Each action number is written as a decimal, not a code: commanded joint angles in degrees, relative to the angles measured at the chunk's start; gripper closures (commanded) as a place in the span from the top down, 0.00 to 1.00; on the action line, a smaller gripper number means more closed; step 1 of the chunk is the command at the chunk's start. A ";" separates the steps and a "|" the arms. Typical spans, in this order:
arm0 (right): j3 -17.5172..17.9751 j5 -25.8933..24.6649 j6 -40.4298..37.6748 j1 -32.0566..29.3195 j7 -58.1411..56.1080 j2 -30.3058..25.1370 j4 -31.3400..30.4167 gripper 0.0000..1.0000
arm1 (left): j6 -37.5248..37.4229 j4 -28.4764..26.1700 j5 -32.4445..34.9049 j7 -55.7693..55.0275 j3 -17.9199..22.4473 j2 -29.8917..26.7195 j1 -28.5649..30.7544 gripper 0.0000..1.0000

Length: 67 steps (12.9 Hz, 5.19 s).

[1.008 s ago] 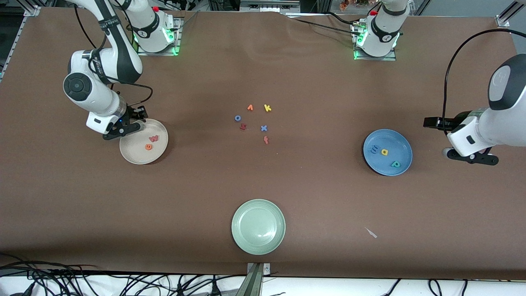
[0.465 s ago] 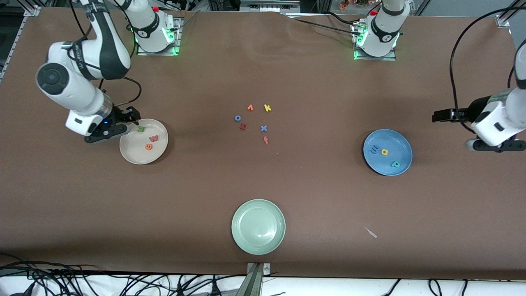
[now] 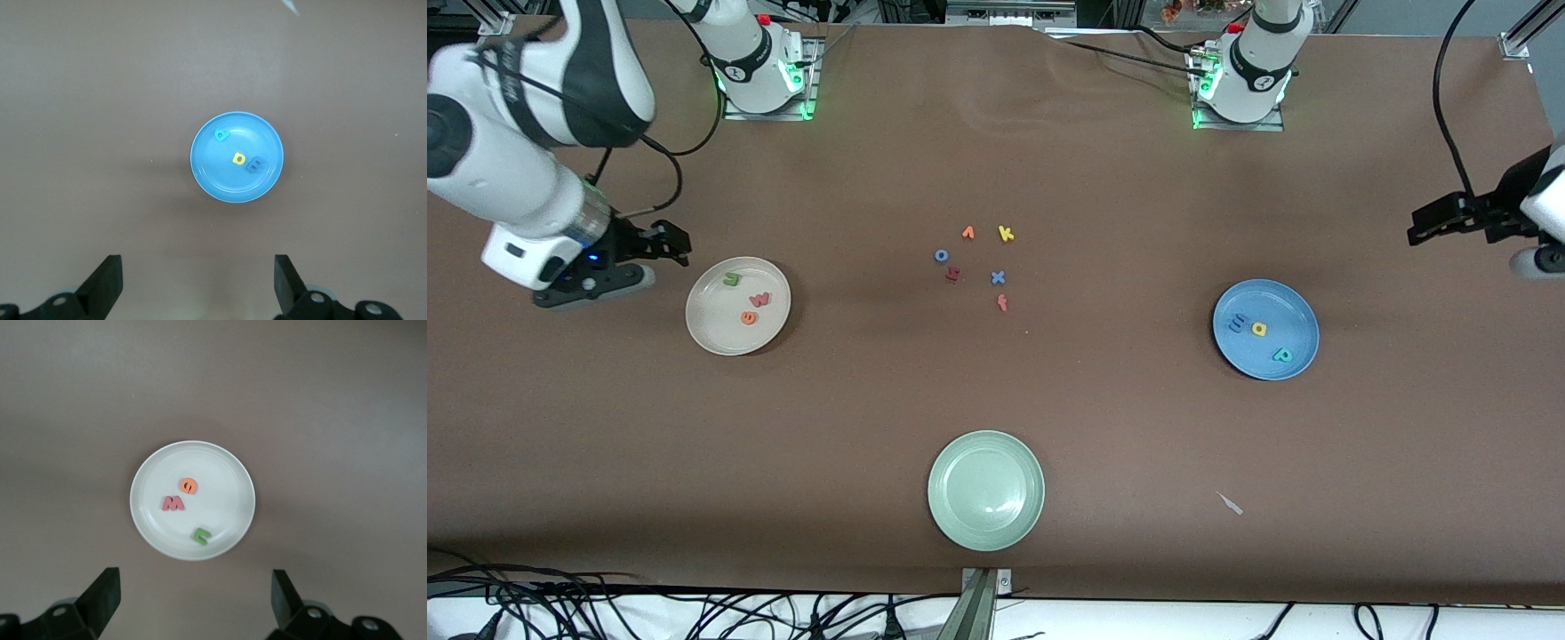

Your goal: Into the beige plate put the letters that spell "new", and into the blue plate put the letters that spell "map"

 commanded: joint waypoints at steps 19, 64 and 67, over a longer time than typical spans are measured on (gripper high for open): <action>0.05 -0.13 -15.04 -0.48 4.41 -0.72 16.86 1.00 | 9.56 -9.74 -3.89 0.21 1.98 -7.26 -3.31 1.00; -0.30 4.61 -14.25 -0.74 5.11 0.69 19.33 1.00 | 7.80 -9.65 -3.80 0.21 1.72 -7.35 -3.31 1.00; -0.22 4.78 -14.07 -0.22 5.20 1.56 19.33 1.00 | 7.80 -9.65 -3.80 0.21 1.72 -7.35 -3.31 1.00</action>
